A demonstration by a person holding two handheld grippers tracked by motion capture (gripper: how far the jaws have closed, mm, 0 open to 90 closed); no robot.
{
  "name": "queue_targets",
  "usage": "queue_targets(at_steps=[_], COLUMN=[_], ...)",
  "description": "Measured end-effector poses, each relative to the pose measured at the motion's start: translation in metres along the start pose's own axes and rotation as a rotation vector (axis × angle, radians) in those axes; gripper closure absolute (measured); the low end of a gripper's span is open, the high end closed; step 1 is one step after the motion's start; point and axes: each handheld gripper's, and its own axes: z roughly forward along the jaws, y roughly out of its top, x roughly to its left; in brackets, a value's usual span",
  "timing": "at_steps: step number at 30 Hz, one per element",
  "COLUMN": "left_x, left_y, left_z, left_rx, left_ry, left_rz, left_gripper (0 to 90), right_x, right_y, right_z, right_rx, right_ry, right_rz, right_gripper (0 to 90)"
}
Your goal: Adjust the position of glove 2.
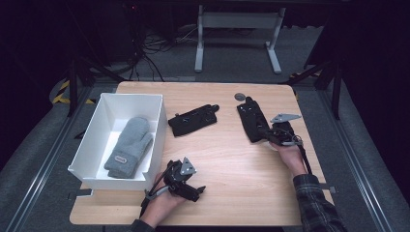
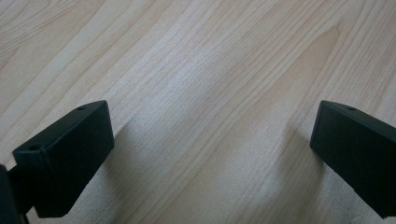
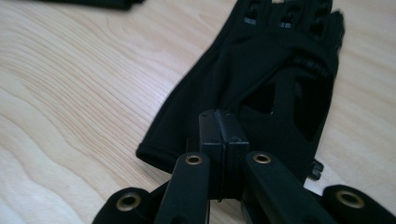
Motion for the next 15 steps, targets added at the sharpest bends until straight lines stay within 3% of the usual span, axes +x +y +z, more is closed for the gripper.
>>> queue_targets(at_steps=[2, 7, 15], left_x=[0.000, 0.000, 0.001], left_y=[0.000, 0.000, 0.000], left_z=[0.000, 0.000, 0.000], left_rx=[0.000, 0.001, 0.003], left_ry=[0.000, -0.002, -0.005], left_rz=[0.000, 0.003, 0.003], left_gripper=[0.1, 0.0, 0.1], right_x=[0.000, 0.000, 0.008], right_y=[-0.003, -0.006, -0.010], right_z=[0.005, 0.007, -0.004], right_rx=[0.024, 0.025, 0.063], right_ry=[-0.006, -0.003, 0.014], right_rz=[-0.005, -0.005, -0.037], right_gripper=[90.0, 90.0, 90.0])
